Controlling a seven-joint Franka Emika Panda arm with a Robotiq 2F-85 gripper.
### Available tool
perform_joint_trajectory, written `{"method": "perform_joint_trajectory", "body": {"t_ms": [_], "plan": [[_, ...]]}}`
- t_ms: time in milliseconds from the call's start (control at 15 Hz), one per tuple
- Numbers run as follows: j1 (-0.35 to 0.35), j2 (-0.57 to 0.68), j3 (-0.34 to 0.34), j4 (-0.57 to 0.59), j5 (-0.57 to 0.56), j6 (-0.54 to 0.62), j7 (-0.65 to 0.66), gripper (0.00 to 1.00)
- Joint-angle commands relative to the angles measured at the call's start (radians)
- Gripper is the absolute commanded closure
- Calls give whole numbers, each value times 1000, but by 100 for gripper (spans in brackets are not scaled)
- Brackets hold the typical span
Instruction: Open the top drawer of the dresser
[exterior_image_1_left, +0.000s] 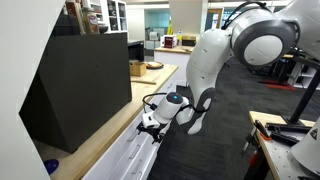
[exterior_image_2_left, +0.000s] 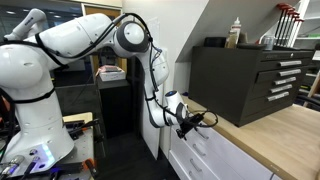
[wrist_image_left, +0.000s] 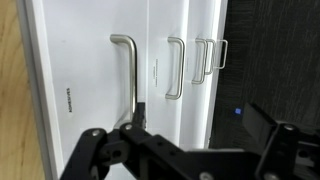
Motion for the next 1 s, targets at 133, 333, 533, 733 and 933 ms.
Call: {"method": "perform_joint_trajectory", "body": {"t_ms": [133,333,533,733,933], "plan": [[-56,56,33,114,-14,10,-14,0],[-86,72,62,158,-22,-7,-11,0],[-118,86,97,185,-32,-18,-8,0],[-142,111,124,216,-35,-29,-6,0],[-168,137,153,251,-42,-47,-8,0]]}}
